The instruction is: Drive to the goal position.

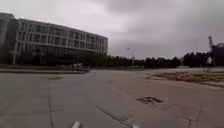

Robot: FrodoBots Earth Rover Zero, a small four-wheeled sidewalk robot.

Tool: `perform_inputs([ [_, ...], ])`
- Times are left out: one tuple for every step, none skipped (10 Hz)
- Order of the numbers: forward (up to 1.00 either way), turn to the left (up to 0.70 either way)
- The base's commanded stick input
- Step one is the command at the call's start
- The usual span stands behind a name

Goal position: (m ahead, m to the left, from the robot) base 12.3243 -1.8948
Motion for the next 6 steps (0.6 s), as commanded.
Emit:
perform_inputs([
  [0.7, 0.0],
  [0.7, 0.0],
  [0.7, 0.0],
  [0.7, -0.04],
  [0.7, 0.0],
  [0.7, 0.0],
])
